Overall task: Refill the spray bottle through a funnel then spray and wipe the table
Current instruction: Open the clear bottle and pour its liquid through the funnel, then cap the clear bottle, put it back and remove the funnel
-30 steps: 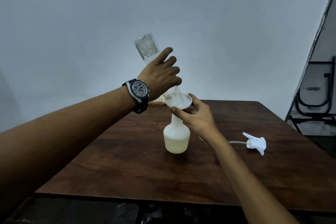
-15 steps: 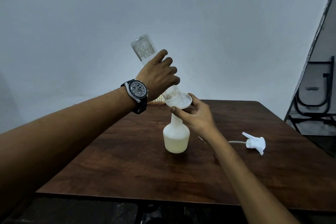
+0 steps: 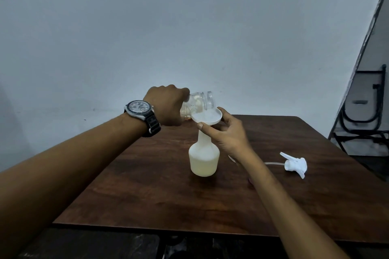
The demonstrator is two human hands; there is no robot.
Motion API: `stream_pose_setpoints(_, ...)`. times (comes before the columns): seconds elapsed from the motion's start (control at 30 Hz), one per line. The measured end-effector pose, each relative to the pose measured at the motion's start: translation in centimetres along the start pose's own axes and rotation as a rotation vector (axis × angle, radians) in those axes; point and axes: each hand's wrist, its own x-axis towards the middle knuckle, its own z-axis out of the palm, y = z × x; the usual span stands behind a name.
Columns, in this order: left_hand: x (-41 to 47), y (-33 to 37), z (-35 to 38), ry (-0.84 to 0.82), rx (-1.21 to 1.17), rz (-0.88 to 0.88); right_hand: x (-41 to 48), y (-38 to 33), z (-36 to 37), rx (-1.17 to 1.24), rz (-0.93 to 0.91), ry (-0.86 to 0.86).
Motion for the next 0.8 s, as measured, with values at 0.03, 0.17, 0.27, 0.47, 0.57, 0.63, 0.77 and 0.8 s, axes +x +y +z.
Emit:
stream_pose_setpoints(0.03,-0.1,-0.2,0.3,0.0,-0.047,-0.027,0.0,0.0,0.0,-0.004,0.001,0.004)
stream_pose_setpoints(0.17,-0.7,-0.5,1.7,0.003,-0.183,-0.126,-0.1,-0.1,-0.2,-0.023,-0.02,-0.011)
stream_pose_setpoints(0.27,-1.3,-0.6,2.7,0.028,-0.285,-0.201,-0.2,-0.1,-0.2,-0.035,-0.023,0.0)
stream_pose_setpoints(0.47,-2.5,-0.1,4.9,0.057,-0.378,-0.26,-0.4,-0.5,-0.2,-0.067,-0.013,0.005)
stream_pose_setpoints(0.57,-3.0,0.2,5.9,0.08,-0.419,-0.239,-0.7,-0.7,-0.3,-0.101,-0.015,0.002)
stream_pose_setpoints(0.63,-3.6,0.5,6.5,0.088,-0.457,-0.26,-0.8,-0.9,-0.3,-0.114,0.005,-0.004)
stream_pose_setpoints(0.77,-4.8,0.9,7.6,0.111,-0.539,-0.284,-0.9,-1.3,-0.3,-0.14,0.055,-0.021)
stream_pose_setpoints(0.8,-5.2,1.1,7.8,0.11,-0.579,-0.284,-1.0,-1.5,-0.4,-0.149,0.07,-0.025)
